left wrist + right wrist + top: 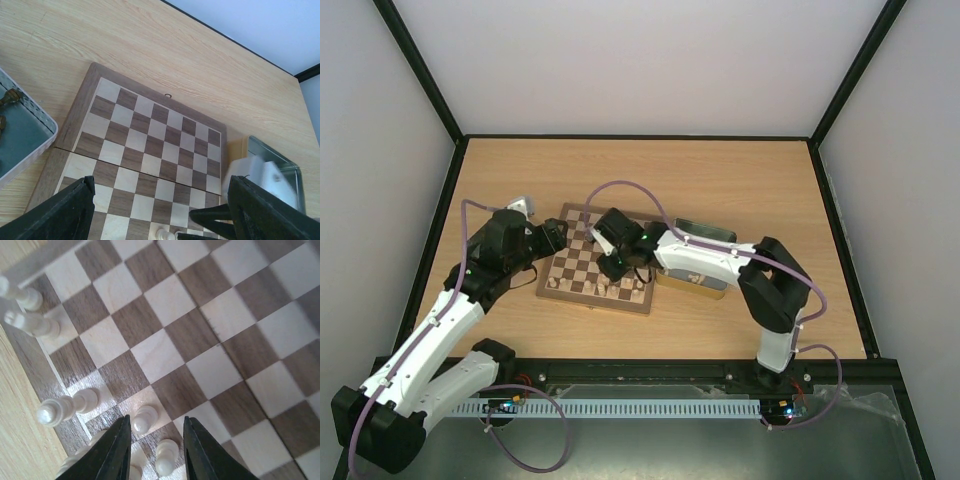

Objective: Set up the chess pieces on the board
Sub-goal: Place the chess piece on the chessboard, then pick up the chess piece from the storage box.

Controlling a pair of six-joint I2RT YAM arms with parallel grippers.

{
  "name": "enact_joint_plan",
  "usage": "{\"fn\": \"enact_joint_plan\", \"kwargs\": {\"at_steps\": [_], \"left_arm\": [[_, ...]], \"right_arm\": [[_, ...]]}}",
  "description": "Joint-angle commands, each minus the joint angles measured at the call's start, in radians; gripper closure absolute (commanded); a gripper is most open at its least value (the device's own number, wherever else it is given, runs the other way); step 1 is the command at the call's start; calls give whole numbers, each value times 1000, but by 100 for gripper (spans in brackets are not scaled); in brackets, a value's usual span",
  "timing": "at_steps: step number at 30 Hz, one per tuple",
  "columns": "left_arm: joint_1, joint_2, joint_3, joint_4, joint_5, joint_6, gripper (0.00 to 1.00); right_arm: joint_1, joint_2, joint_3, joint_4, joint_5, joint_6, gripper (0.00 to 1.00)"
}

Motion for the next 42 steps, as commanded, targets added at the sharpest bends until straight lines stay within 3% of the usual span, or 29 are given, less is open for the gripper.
{"fn": "enact_joint_plan", "kwargs": {"at_steps": [1, 4, 8, 12, 16, 22, 34, 42], "left_arm": [[6, -17, -1, -3, 16, 2, 25], [6, -24, 3, -10, 19, 4, 25], [6, -34, 9, -26, 32, 9, 25], [6, -46, 17, -38, 65, 19, 24], [6, -53, 23, -49, 94, 35, 24], [5, -60, 18, -55, 137, 54, 24], [6, -62, 19, -43, 187, 73, 23], [6, 16, 31, -7, 156, 87, 24]], "right_arm": [[0, -118, 12, 41, 120, 76, 71], [-21, -202, -31, 63, 244, 176, 72], [-92, -313, -117, -6, 513, 428, 72], [-198, -439, -277, -54, 520, 579, 72], [-273, -548, -442, -73, 570, 647, 58], [-374, -539, -526, -45, 501, 646, 54], [-394, -343, -479, -28, 442, 620, 55], [-394, -315, -474, -30, 356, 642, 52]]}}
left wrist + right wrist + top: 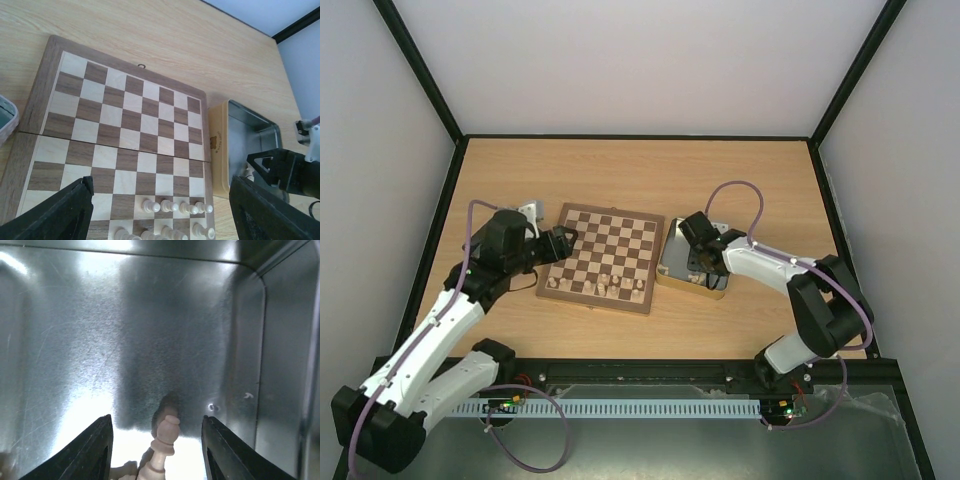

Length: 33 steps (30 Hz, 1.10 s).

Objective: Set up the chess pieces on the board
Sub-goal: Pick up the chess piece from the storage box.

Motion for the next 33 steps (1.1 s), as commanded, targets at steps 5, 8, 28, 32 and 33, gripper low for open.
{"fn": "enact_joint_plan", "kwargs": {"at_steps": [5, 8, 28, 32, 33], "left_arm": [[6, 98, 42, 84, -55, 14, 24], [6, 155, 58, 130, -84, 0, 24], [5, 285, 73, 207, -84, -56, 26], [6, 289, 62, 205, -72, -46, 27], [6, 288, 57, 209, -70, -43, 27]], "right_arm": [[-9, 39, 42, -38, -50, 75, 52], [-15, 73, 112, -104, -41, 76, 52], [-62, 84, 82, -130, -117, 76, 62], [-61, 109, 66, -106, -159, 81, 62], [-61, 114, 60, -105, -158, 81, 62]]}}
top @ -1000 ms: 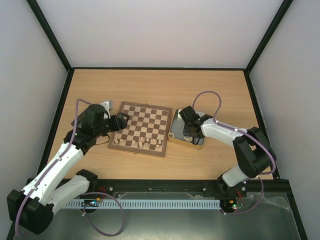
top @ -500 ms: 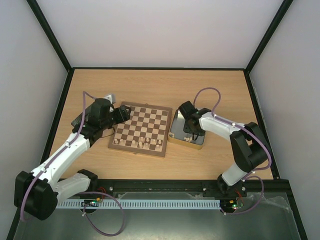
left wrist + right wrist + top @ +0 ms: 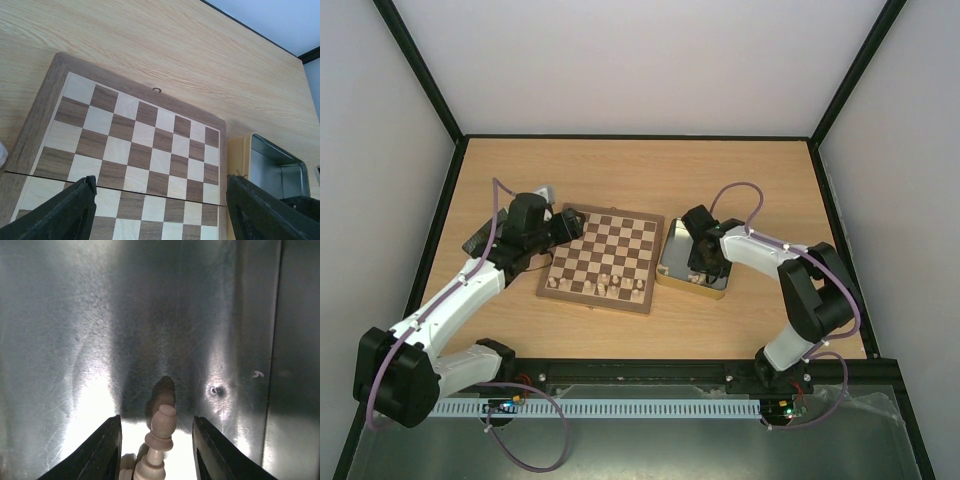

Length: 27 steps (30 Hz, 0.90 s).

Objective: Set up the chess pieces on the board
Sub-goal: Pick up the chess piece from the storage box.

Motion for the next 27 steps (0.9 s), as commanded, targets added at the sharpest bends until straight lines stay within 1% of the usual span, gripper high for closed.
{"fn": "enact_joint_plan", "kwargs": {"at_steps": [1, 7, 12, 14, 18, 22, 27], "left_arm": [[5, 2, 9, 15, 14, 13, 27], [5, -9, 6, 32, -4, -2, 27], [6, -11, 10, 38, -4, -12, 28], [5, -17, 12, 35, -4, -15, 28], [5, -29, 16, 32, 5, -19, 28], [4, -47, 23, 30, 45, -12, 28], [2, -91, 8, 35, 128, 2, 27]], "right_arm": [[-3, 29, -34, 20, -24, 20, 62], [-3, 17, -54, 8, -38, 5, 72], [-2, 51, -44, 34, -53, -22, 89], [-2, 50, -45, 52, -53, -21, 93], [-2, 21, -37, 90, -13, -40, 94], [-2, -50, -14, 152, 17, -98, 93], [-2, -168, -26, 315, 10, -180, 93]]}}
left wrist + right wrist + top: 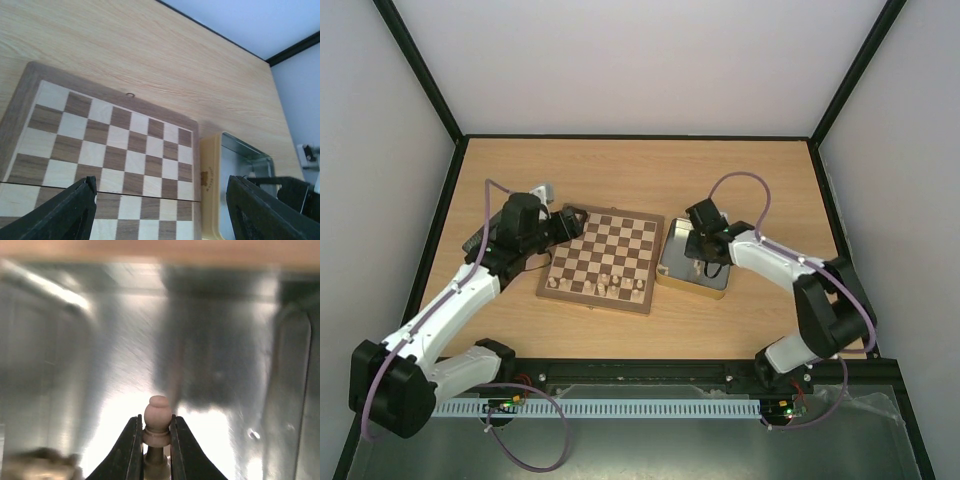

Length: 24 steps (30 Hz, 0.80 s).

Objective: Set up the chess pieces on the board
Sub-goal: Pick up the chess piece from the storage box.

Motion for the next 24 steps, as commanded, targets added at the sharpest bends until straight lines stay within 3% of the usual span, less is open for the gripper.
{"fn": "enact_joint_plan", "kwargs": {"at_steps": [1, 8, 14, 18, 24], "left_arm": [[1, -57, 2, 20, 96, 15, 27], [-19, -93, -34, 48, 224, 2, 26], [-59, -142, -64, 39, 241, 2, 26], [-72, -153, -131, 113, 259, -45, 27], [-117, -203, -277, 401, 203, -221, 28]], "right_arm": [[-2, -126, -4, 210, 12, -91, 93], [69, -225, -49, 457, -34, -48, 92], [179, -188, 5, 585, -112, 58, 92], [190, -154, 23, 707, -213, 241, 92], [192, -137, -6, 791, -185, 665, 92]]}}
